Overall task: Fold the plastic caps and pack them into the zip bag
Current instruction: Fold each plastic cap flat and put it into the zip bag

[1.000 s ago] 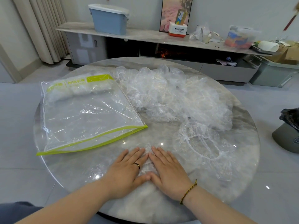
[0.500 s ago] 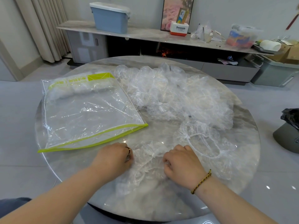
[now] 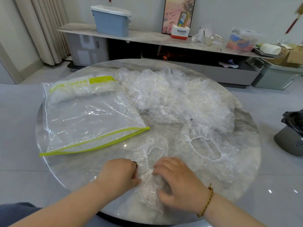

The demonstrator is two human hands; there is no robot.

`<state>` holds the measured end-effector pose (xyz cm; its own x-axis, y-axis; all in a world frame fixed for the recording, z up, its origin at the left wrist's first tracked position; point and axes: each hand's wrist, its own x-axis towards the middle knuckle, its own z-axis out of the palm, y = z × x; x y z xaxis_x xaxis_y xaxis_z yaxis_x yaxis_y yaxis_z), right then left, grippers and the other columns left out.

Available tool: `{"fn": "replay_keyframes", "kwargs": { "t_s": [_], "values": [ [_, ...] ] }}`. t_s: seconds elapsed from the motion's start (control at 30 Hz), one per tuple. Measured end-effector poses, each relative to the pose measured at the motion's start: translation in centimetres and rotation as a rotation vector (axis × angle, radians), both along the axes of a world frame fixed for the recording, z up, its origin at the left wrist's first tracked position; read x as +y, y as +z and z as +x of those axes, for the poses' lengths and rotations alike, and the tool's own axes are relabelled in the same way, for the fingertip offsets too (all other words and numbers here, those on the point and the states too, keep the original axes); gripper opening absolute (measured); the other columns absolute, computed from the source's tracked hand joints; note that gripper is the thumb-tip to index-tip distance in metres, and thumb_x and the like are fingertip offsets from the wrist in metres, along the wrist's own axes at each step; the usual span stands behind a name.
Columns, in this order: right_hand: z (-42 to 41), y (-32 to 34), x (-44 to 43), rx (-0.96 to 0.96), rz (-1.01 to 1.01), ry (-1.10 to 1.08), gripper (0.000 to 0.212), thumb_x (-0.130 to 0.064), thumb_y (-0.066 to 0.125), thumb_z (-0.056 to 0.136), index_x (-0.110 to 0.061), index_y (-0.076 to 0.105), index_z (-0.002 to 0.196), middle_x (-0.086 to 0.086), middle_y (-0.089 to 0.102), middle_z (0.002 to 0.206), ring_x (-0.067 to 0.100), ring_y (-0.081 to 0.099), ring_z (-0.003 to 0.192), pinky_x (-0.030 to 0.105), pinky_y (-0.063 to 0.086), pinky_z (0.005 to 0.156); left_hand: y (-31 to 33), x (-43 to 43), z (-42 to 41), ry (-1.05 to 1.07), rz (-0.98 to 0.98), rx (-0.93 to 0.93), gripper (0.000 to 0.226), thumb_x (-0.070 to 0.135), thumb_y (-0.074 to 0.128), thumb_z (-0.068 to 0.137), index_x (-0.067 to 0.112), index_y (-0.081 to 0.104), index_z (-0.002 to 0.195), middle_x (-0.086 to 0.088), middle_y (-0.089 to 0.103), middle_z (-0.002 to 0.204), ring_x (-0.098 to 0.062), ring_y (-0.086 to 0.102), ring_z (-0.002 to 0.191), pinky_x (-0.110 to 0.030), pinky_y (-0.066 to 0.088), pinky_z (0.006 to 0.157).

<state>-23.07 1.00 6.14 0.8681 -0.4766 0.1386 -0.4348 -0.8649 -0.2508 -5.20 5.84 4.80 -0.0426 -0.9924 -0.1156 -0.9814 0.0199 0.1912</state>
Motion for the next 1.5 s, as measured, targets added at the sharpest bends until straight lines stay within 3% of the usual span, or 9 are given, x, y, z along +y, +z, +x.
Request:
{"fn": "replay_keyframes", "kwargs": {
  "t_s": [0.17, 0.3, 0.43, 0.5, 0.63, 1.0, 1.2, 1.37, 1.5],
  "values": [
    [-0.2, -1.9, 1.8, 0.076, -0.051, 0.018, 0.053, -0.051, 0.034, 0.057, -0.027, 0.043, 0.104, -0.014, 0.063, 0.098, 0.001, 0.055, 0.093, 0.014, 0.037, 0.09, -0.5, -0.4, 0.4, -0.155, -0.37, 0.102, 0.021, 0.04, 0.071, 0.05, 0.029, 0.054, 0.053, 0.017, 0.049, 0.058, -0.001, 0.049, 0.064, -0.012, 0.03, 0.051],
    [0.0, -2.1, 0.1, 0.051, -0.028, -0.115, 0.044, -0.038, 0.03, 0.057, -0.027, 0.045, 0.097, -0.016, 0.067, 0.092, 0.001, 0.064, 0.081, 0.01, 0.043, 0.079, -2.0, -0.6, 0.5, -0.241, -0.33, 0.246, 0.025, 0.033, 0.043, 0.067, 0.029, 0.067, 0.062, 0.019, 0.065, 0.073, 0.003, 0.056, 0.071, -0.009, 0.04, 0.064],
    [0.2, -2.1, -0.9, -0.095, 0.273, -0.22, 0.073, -0.046, 0.019, 0.06, -0.009, 0.063, 0.106, 0.001, 0.064, 0.109, 0.012, 0.056, 0.101, 0.019, 0.038, 0.086, -2.2, -0.5, 1.3, -0.306, -0.254, 0.383, 0.037, 0.055, 0.046, 0.077, 0.028, 0.071, 0.08, 0.016, 0.069, 0.083, 0.001, 0.063, 0.077, -0.007, 0.044, 0.069],
    [0.4, -1.9, -0.8, -0.194, 0.408, -0.279, 0.061, -0.048, 0.024, 0.064, -0.008, 0.065, 0.085, -0.007, 0.063, 0.082, 0.009, 0.052, 0.082, 0.021, 0.038, 0.071, -2.1, -0.2, 1.1, -0.289, -0.285, 0.323, 0.055, 0.072, 0.035, 0.075, 0.03, 0.071, 0.078, 0.019, 0.068, 0.085, 0.006, 0.061, 0.077, -0.004, 0.042, 0.07],
    [0.5, -2.1, -1.1, -0.34, 0.55, -0.501, 0.034, -0.03, 0.051, 0.078, -0.021, 0.033, 0.052, -0.007, 0.042, 0.052, 0.006, 0.039, 0.055, 0.019, 0.03, 0.055, -1.8, -0.6, 0.3, -0.154, -0.298, 0.359, 0.054, 0.066, 0.038, 0.067, 0.022, 0.069, 0.064, 0.021, 0.063, 0.08, 0.008, 0.057, 0.073, -0.006, 0.042, 0.066],
    [2.1, -2.5, -3.0, -0.433, 0.638, -0.793, 0.023, -0.018, 0.058, 0.086, -0.025, 0.046, 0.068, -0.011, 0.056, 0.05, 0.002, 0.05, 0.049, 0.025, 0.047, 0.063, -1.7, -2.0, -1.2, 0.316, -0.227, 0.512, 0.027, 0.029, 0.056, 0.089, 0.037, 0.032, 0.08, 0.019, 0.048, 0.072, -0.006, 0.054, 0.079, -0.011, 0.033, 0.058],
    [2.2, -2.0, -3.1, -0.289, 0.345, -0.763, 0.03, -0.021, 0.055, 0.09, -0.016, 0.04, 0.116, -0.01, 0.045, 0.097, 0.008, 0.045, 0.077, 0.018, 0.034, 0.062, -1.5, -2.4, -1.7, 0.288, -0.254, 0.377, 0.022, 0.026, 0.05, 0.092, 0.03, 0.028, 0.095, 0.019, 0.041, 0.094, -0.009, 0.055, 0.085, -0.025, 0.038, 0.07],
    [1.5, -3.4, -3.4, -0.566, -0.145, -0.434, 0.013, -0.016, 0.046, 0.074, -0.02, 0.04, 0.085, -0.003, 0.045, 0.094, 0.01, 0.045, 0.079, 0.015, 0.039, 0.069, -1.7, -2.9, -1.4, 0.248, -0.206, 0.38, 0.023, 0.022, 0.049, 0.093, 0.035, 0.038, 0.077, 0.021, 0.039, 0.085, -0.012, 0.055, 0.091, -0.02, 0.03, 0.063],
    [1.5, -4.1, -3.0, -0.421, -0.241, -0.237, 0.021, -0.025, 0.046, 0.071, -0.021, 0.045, 0.091, -0.005, 0.053, 0.103, 0.011, 0.047, 0.091, 0.023, 0.037, 0.081, -1.9, -3.2, -1.0, 0.162, -0.262, 0.376, 0.023, 0.024, 0.048, 0.094, 0.026, 0.059, 0.114, 0.017, 0.051, 0.116, -0.003, 0.053, 0.1, -0.013, 0.035, 0.07]
  ]
}}
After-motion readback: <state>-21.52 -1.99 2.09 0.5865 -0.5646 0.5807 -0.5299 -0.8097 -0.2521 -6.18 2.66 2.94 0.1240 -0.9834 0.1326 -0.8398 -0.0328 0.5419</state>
